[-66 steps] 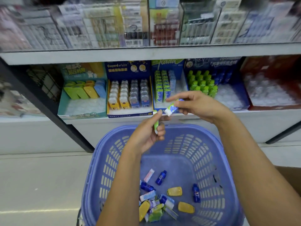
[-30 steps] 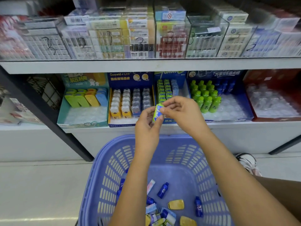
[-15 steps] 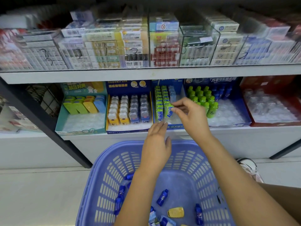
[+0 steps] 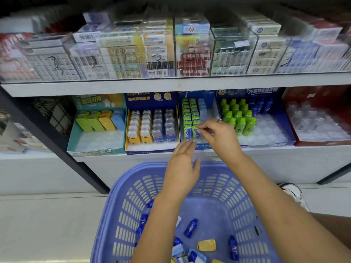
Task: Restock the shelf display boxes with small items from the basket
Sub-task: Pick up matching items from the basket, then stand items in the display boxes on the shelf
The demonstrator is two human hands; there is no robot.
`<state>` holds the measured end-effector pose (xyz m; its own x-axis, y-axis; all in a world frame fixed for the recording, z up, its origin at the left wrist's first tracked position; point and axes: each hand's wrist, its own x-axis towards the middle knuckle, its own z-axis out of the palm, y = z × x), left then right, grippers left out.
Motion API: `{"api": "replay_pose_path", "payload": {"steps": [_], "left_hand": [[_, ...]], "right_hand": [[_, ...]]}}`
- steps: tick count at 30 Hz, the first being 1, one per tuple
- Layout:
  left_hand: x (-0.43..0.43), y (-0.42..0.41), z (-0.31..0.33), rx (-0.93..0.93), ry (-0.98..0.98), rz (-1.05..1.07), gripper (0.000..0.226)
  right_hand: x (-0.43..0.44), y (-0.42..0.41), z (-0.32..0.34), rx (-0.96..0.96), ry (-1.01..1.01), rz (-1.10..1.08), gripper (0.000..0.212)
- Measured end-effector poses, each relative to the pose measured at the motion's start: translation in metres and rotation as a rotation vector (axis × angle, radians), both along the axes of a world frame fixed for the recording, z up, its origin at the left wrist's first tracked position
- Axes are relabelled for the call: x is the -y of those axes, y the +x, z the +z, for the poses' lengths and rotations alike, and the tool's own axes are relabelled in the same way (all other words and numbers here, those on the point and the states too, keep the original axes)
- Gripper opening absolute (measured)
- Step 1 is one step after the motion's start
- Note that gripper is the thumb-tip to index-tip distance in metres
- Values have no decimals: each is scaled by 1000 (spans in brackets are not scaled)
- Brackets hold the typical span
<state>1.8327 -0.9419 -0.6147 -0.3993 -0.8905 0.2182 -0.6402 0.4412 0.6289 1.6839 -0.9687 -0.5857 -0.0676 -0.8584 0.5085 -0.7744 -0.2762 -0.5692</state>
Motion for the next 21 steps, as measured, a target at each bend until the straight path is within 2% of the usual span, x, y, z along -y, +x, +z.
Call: {"api": "replay_pose_path", "payload": {"steps": [4, 7, 10, 12, 16, 19, 21], "left_hand": [[0, 5, 4, -17, 35, -44, 51], [-4, 18, 4, -194, 44, -7, 38], [-4, 37, -8, -297, 74, 118, 23], [-1, 49, -26, -170, 195, 148, 21], [-8, 74, -87, 380, 548, 57, 30], [-25, 85, -123, 590, 783, -81, 34], [-33, 85, -140, 674, 837, -132, 34]], "right_hand": [[0, -5, 20, -111, 169, -3, 18], [-6, -3, 31, -250, 208, -18, 23], [-21, 14, 26, -179, 234, 42, 13], [-30, 29, 5, -216, 435, 137, 12], [-50, 51, -69, -363, 888, 315, 19], [-64, 60, -124, -427, 1020, 360, 34], [-71, 66, -154, -420, 1061, 381, 41]]}}
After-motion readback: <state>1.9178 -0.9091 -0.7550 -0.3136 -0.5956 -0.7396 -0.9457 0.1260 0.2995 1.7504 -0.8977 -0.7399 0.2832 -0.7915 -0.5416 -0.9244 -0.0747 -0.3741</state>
